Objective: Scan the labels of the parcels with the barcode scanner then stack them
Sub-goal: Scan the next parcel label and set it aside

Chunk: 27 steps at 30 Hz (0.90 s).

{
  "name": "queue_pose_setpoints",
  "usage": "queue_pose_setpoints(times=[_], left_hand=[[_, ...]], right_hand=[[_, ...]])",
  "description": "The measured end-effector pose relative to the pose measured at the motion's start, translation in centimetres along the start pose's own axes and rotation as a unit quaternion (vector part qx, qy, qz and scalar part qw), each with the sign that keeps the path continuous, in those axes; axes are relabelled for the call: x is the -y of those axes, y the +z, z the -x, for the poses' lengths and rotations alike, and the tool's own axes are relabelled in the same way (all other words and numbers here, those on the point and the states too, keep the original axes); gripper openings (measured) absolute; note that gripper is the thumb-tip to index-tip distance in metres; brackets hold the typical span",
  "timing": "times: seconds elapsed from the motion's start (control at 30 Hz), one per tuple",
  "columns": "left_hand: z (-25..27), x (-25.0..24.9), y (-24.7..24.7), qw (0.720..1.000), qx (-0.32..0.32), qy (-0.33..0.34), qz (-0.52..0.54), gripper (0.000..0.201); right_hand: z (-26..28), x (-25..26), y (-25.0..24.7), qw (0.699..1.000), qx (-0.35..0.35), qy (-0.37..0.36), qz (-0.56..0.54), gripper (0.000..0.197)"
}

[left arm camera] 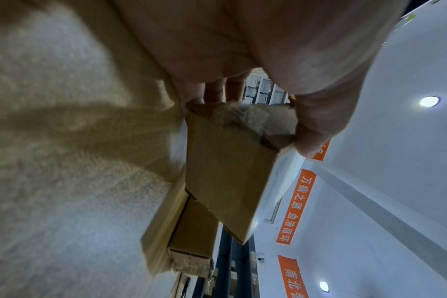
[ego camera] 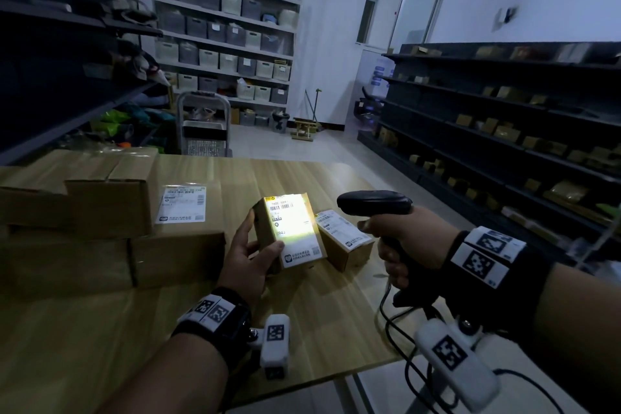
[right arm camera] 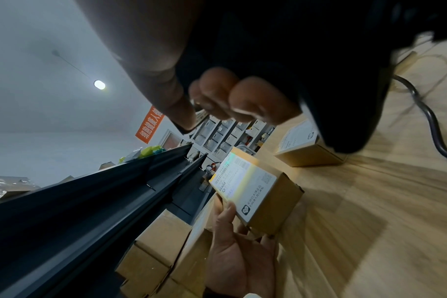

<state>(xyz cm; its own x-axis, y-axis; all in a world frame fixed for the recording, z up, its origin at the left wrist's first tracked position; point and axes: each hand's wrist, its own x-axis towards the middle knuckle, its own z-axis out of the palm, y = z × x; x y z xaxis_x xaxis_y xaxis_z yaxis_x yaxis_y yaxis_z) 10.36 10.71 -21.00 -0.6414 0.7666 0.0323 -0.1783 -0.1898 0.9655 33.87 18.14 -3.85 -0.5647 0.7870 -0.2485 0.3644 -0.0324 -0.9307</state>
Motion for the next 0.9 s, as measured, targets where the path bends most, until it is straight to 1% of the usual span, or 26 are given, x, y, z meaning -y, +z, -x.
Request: queue_pose_setpoints(times=[0.13,0.27,0.37,0.4,0.63,0.67,0.73,0.8,0.9], left_hand=[[-0.2,0.2,0.0,1.0,0.002,0.007,0.0,0.108],[0.0,-0.2,0.1,1.0,0.016,0.017,-0.003,0.097],[0.2,-0.5,0.2,0.999,0.026,0.023,-0.016,0.091],[0.3,-0.6,0.2,0.999,0.028,0.021,-0.018,0.092],[0.3,-0.4,0.1,1.0,0.013,0.016,-0.018,0.092],[0.2,-0.2,0.0,1.0,0.012,0.012,-0.011,0.09],[-0.1,0.1,-0.1,1.0,0.003,-0.003,0.006,0.083],[-0.2,0.3,-0.2,1.0,-0.003,-0.007,0.016,0.077],[-0.1,0.3,-0.1,1.0,-0.005,0.001,0.024,0.079]], right_hand=[[0.0,-0.4,0.0,1.0,0.002,0.002,-0.013,0.028],[-0.1,-0.6,0.2,1.0,0.009,0.01,-0.018,0.033],[-0.2,-1.0,0.4,1.0,0.014,0.009,-0.021,0.051],[-0.3,-1.0,0.5,1.0,0.015,0.006,-0.022,0.052],[-0.6,-1.2,0.5,1.0,0.014,0.008,-0.024,0.05],[-0.6,-1.1,0.6,1.0,0.013,0.012,-0.024,0.045],[-0.6,-1.0,0.7,1.0,0.011,0.02,-0.019,0.026],[-0.6,-1.0,0.8,1.0,0.004,0.023,-0.017,0.024],[-0.6,-1.1,0.9,1.0,0.001,0.018,-0.015,0.024]])
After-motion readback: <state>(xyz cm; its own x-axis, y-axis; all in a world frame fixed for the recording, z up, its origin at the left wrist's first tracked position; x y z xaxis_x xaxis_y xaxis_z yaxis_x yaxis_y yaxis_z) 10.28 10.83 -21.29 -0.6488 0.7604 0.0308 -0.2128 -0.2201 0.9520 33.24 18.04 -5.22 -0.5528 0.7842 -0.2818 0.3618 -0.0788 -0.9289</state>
